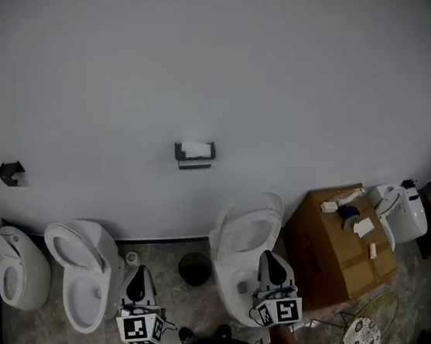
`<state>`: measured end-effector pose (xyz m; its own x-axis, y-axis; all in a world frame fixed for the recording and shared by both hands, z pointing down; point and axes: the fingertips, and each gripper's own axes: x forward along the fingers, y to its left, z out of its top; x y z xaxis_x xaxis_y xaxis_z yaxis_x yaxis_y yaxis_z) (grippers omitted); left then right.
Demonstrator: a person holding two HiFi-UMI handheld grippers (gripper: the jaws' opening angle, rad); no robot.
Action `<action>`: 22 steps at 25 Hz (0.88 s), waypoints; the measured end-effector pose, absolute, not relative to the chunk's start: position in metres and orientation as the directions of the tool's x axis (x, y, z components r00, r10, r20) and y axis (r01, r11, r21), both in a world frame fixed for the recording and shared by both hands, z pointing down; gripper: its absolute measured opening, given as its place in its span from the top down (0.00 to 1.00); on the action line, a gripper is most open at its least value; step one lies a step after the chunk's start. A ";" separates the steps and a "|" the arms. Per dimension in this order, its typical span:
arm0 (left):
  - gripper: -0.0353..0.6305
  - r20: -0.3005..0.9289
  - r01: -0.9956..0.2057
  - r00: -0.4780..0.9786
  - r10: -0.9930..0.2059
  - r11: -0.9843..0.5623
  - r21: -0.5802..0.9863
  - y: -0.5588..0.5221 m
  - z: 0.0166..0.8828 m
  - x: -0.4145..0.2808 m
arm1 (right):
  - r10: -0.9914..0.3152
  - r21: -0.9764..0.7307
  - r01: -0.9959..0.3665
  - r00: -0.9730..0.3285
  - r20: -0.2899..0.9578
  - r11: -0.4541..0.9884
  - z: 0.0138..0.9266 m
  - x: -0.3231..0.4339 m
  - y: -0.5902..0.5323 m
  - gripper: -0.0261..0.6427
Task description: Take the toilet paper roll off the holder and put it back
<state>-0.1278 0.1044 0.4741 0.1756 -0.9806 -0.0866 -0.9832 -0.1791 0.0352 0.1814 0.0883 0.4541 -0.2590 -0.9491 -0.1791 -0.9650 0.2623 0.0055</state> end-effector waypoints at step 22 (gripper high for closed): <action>0.94 -0.061 -0.982 0.182 -0.981 -0.184 0.038 0.094 0.494 -0.130 | -0.956 0.003 -0.965 -0.261 -0.132 0.263 0.476 0.186 0.074 0.96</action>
